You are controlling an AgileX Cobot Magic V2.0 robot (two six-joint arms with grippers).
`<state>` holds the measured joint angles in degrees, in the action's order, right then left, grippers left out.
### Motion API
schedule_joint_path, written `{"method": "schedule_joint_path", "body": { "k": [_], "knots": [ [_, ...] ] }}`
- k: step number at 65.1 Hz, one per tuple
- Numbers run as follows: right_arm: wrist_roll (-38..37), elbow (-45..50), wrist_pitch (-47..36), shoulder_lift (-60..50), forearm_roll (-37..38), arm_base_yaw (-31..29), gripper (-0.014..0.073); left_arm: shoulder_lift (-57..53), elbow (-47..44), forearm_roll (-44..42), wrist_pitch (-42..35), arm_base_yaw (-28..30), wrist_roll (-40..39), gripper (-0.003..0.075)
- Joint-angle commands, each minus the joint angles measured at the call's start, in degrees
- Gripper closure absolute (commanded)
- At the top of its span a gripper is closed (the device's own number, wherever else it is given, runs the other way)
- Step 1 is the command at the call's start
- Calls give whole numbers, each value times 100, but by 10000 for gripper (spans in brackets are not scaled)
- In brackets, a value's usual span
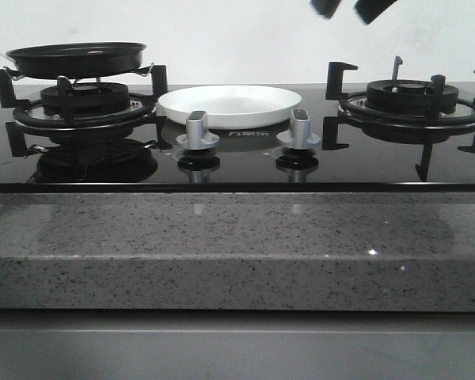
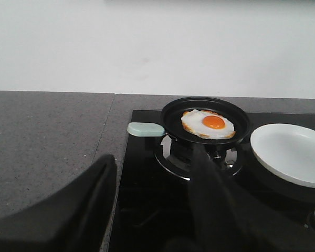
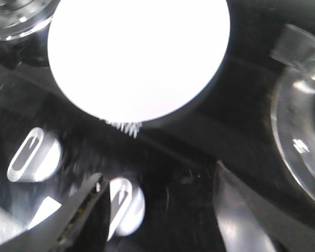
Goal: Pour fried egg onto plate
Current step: 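Lower the right gripper onto the white plate rim and grip it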
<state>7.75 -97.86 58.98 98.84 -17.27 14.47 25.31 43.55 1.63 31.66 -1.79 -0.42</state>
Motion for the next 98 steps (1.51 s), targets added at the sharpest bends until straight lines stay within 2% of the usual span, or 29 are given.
{"method": "schedule_joint_path", "body": {
  "k": [1, 21, 38, 57, 98],
  "knots": [
    [-238, -762, 183, 268, -144, -35, 139, 85, 142, 32, -455, -33, -11, 398],
    [-703, -2601, 1057, 1767, -144, -170, 139, 85, 142, 32, -455, -33, -11, 398],
    [-882, -3507, 1429, 2518, -378, -347, 139, 85, 142, 32, -455, -33, -11, 398],
    [-882, -3570, 1371, 2740, -666, -402, 139, 85, 142, 32, -455, -33, -11, 398],
    [-877, -3570, 1546, 2791, -711, -459, 139, 85, 142, 32, -455, -33, -11, 398]
  ]
}}
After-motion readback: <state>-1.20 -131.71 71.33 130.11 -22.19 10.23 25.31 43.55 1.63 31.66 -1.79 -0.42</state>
